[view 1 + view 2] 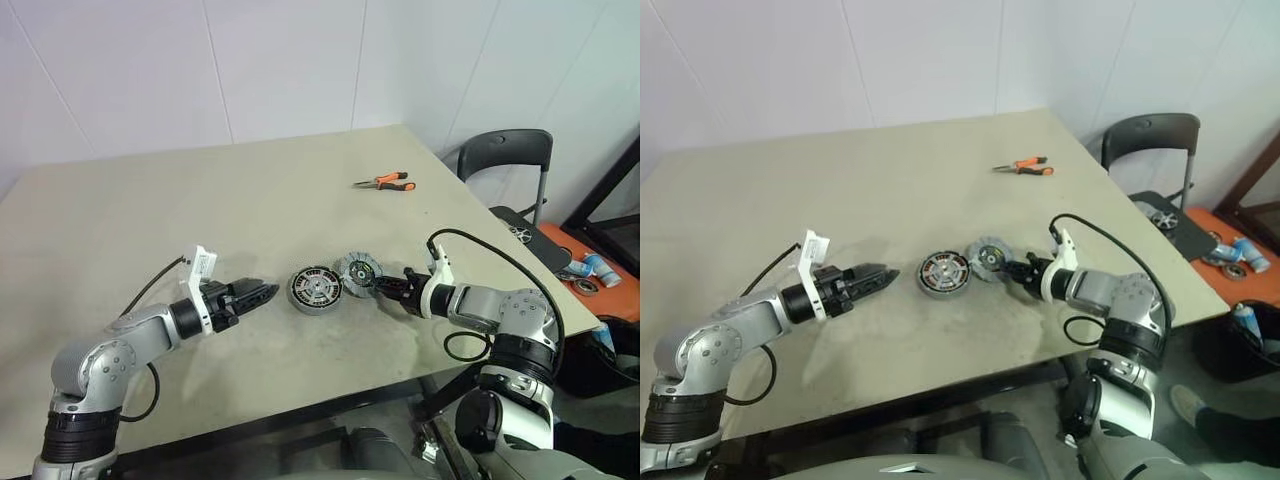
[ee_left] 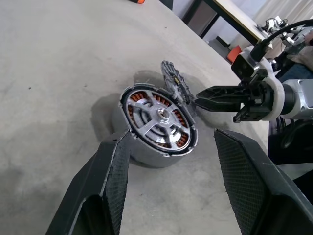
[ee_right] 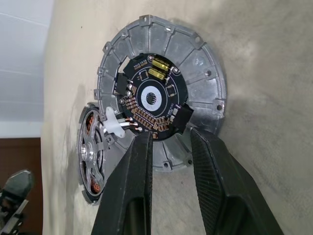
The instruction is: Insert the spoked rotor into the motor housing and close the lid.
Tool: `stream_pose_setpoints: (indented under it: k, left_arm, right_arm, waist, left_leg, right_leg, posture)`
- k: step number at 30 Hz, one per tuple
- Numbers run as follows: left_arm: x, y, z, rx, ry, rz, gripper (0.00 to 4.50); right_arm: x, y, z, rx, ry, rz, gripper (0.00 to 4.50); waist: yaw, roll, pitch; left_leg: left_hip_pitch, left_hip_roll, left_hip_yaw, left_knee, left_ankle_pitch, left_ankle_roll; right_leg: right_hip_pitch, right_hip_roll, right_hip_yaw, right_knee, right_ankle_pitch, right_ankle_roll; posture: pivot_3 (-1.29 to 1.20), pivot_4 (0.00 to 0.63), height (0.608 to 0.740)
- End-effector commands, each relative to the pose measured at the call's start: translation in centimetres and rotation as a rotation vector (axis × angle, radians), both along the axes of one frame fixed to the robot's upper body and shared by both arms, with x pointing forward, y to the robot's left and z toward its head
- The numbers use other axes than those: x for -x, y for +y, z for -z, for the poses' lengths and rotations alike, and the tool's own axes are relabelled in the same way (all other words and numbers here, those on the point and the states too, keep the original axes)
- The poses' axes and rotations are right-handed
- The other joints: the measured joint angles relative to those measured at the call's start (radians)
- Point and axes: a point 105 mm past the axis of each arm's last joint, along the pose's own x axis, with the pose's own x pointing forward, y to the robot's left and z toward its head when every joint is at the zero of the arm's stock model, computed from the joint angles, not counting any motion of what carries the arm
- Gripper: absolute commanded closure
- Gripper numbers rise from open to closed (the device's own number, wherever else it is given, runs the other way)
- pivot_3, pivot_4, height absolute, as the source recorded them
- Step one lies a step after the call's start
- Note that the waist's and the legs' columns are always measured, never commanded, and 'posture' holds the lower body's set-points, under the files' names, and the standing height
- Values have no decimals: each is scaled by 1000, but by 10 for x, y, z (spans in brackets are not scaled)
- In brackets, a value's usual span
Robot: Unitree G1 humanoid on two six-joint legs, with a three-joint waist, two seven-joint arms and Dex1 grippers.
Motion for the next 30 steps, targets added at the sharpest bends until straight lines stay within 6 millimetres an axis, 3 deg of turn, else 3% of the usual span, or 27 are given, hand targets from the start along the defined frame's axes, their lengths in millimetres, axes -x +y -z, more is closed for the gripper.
stream_pose_setpoints:
  k: [1,4,7,19,30]
  left_arm:
    - [2,0,-15,3,-49,0,1616]
    - [3,-2,-16,4,-47,1,1616]
    - [3,-5,-19,7,-47,5,1616]
    - [-1,-7,-24,9,-51,1,1616]
    - [1,-10,-25,13,-51,-7,1616]
  right_arm:
    - [6,0,-18,-79,-61,-37,3201]
    - [8,0,-35,-181,-131,-59,3201]
    - [7,-8,-36,-194,-130,-44,3201]
    - [7,-18,1,-51,13,9,3201]
    - [-10,12,2,-59,3,-22,3201]
  waist:
    - [2,0,0]
    - [0,1,1]
    - [0,1,1]
    - [0,1,0]
    - [-4,0,0]
  left_leg:
    - [0,0,0,0,0,0]
    - [0,0,-1,0,0,0]
    - [0,0,0,0,0,0]
    - [0,0,0,0,0,0]
    - [2,1,0,2,0,0]
  right_leg:
    - [0,0,0,0,0,0]
    - [0,1,0,0,0,0]
    - [0,1,0,0,0,0]
    - [0,1,0,0,0,0]
    - [2,2,0,2,0,1]
  posture:
    - [0,0,740]
    - [0,0,740]
    - [0,0,740]
    - [0,0,740]
    - [0,0,740]
